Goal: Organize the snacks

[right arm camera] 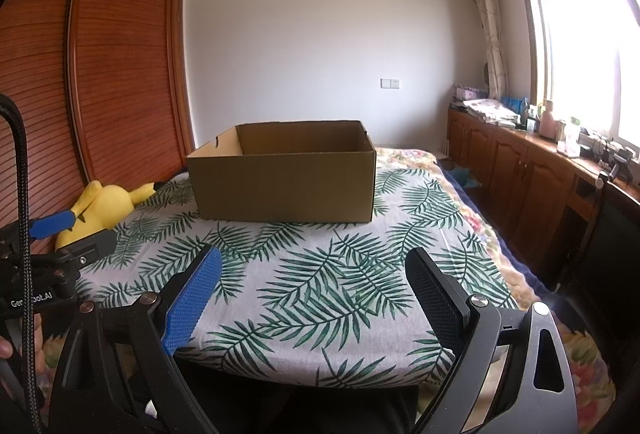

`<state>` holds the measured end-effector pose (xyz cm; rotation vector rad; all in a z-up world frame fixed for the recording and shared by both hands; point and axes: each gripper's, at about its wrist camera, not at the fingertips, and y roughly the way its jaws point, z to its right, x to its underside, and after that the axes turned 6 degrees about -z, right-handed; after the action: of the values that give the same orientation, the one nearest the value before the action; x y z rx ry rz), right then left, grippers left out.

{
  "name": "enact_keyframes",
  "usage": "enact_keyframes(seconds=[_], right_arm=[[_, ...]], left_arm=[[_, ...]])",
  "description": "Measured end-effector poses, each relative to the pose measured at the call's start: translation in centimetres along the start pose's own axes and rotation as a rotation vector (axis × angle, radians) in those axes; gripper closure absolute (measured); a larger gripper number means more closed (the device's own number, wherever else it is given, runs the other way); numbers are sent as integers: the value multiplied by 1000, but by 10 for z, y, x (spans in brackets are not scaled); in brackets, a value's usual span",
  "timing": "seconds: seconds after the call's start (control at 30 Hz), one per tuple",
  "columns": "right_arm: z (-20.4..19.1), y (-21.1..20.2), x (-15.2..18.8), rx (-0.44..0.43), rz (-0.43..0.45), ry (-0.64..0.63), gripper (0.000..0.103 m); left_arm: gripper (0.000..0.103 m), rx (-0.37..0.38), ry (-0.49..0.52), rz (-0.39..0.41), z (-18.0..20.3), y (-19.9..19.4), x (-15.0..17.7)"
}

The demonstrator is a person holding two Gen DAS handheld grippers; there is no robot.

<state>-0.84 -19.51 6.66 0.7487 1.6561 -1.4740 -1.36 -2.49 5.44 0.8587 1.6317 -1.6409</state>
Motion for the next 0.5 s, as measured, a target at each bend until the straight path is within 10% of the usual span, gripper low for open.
enact_keyframes(seconds=[0.5], right_arm=[[2,-1,1,-1,-4,2,9]], left_arm=[[11,1,-1,-5,1,0,2]])
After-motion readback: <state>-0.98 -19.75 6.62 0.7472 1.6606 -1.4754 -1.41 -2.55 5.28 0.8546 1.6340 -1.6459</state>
